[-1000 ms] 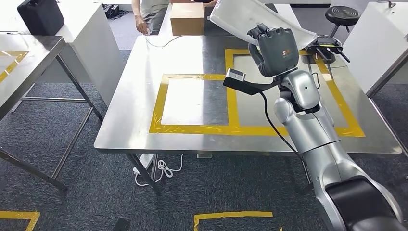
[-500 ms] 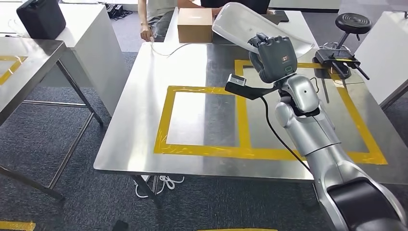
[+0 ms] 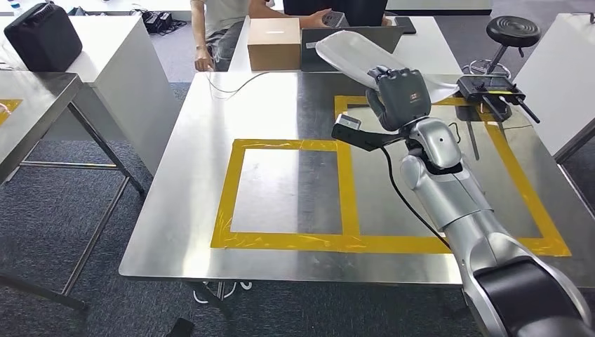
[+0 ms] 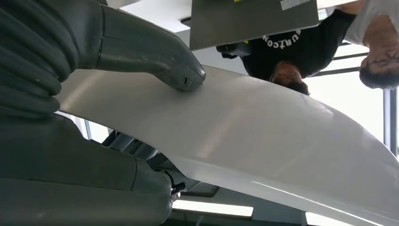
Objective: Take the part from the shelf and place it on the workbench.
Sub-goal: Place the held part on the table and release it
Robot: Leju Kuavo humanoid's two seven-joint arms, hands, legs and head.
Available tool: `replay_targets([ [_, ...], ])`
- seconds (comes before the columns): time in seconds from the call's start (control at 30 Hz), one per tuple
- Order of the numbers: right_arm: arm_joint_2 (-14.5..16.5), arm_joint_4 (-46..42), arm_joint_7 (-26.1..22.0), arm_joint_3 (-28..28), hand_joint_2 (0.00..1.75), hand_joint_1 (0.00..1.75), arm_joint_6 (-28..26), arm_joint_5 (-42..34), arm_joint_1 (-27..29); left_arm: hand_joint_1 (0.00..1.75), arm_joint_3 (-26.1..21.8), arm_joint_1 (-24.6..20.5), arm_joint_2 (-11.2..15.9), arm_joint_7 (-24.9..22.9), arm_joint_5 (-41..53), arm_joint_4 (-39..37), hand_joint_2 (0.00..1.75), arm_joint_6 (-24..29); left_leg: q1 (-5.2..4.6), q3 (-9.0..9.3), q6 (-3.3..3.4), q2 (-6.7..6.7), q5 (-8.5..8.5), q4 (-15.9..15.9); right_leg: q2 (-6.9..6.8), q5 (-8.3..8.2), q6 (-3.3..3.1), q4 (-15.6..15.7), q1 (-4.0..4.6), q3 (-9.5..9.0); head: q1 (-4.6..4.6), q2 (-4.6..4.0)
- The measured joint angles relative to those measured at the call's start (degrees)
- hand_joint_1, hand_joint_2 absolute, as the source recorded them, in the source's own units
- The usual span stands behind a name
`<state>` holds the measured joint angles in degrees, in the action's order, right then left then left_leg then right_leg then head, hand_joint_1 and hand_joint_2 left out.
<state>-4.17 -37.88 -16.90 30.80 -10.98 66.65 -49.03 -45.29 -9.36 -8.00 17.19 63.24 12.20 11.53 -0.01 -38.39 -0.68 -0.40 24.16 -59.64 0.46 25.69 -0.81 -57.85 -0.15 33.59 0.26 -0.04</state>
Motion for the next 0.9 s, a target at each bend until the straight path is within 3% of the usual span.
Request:
replay_targets([
  [0.03,0.1,1.0,0.0,0.0,1.75,1.75,0.0,-0.1,0.0,0.0,0.0,-0.1,-0.1,0.3,0.0,0.0,1.75,0.0,-0.01,0.4,0.27,0.0,-0.78,1.0,0.06,0.36,0.3,-0.2,0.12,0.0,0.01,0.0],
  [0.07,0.2,2.1,0.1,0.0,1.75,1.75,0.1,-0.3,0.0,0.0,0.0,-0.1,-0.2,0.7,0.0,0.0,1.75,0.0,0.03,0.54,0.33,-0.01,-0.97,1.2,0.08,0.68,0.18,-0.3,0.28,0.02,0.03,0.0],
  [0.17,0.4,5.5,0.4,0.0,1.75,1.75,1.3,-0.7,0.2,0.0,0.0,-0.4,-0.6,1.6,0.3,0.0,1.75,0.1,0.18,0.8,0.36,-0.22,-1.84,1.3,-0.03,0.82,-1.79,-0.3,0.58,-0.13,0.08,0.0],
  [0.23,0.5,7.8,0.6,0.0,1.75,1.75,2.4,-0.8,0.7,0.0,0.0,-0.6,-0.6,2.0,0.6,0.0,1.75,0.1,0.14,0.8,0.69,-0.46,-1.67,1.3,-0.14,0.8,-2.13,0.0,0.63,-0.3,0.09,0.0],
  [0.33,0.5,10.4,1.2,-0.1,1.75,1.75,3.6,-1.0,1.9,0.0,0.1,-0.7,-0.7,2.5,1.0,0.0,1.75,0.0,0.09,0.8,1.06,-0.56,-1.44,1.3,-0.23,0.89,-1.63,0.5,0.61,-0.57,0.1,0.0],
  [0.47,0.3,12.9,2.1,-0.5,1.75,1.75,5.5,-1.3,4.0,0.0,0.7,-0.7,-0.8,2.8,1.3,0.0,1.75,0.0,-0.05,0.79,1.33,-0.53,-1.27,1.2,-0.22,0.89,0.42,0.9,0.37,-0.82,0.09,0.0],
  [0.53,0.0,13.8,2.5,-0.7,1.75,1.75,6.7,-1.6,4.8,0.0,1.0,-0.8,-0.8,2.7,1.6,0.0,1.75,0.0,-0.14,0.79,1.38,-0.51,-1.24,1.2,-0.21,0.92,0.94,0.9,0.26,-0.83,0.09,0.0],
  [0.9,-0.9,16.3,3.4,-1.7,1.75,1.75,9.7,-1.9,6.8,0.0,1.6,-1.6,-1.0,1.9,2.2,0.0,1.75,-0.1,-0.14,0.86,1.36,-0.43,-1.23,1.3,-0.19,1.04,1.21,0.7,0.28,-0.7,0.08,0.0],
])
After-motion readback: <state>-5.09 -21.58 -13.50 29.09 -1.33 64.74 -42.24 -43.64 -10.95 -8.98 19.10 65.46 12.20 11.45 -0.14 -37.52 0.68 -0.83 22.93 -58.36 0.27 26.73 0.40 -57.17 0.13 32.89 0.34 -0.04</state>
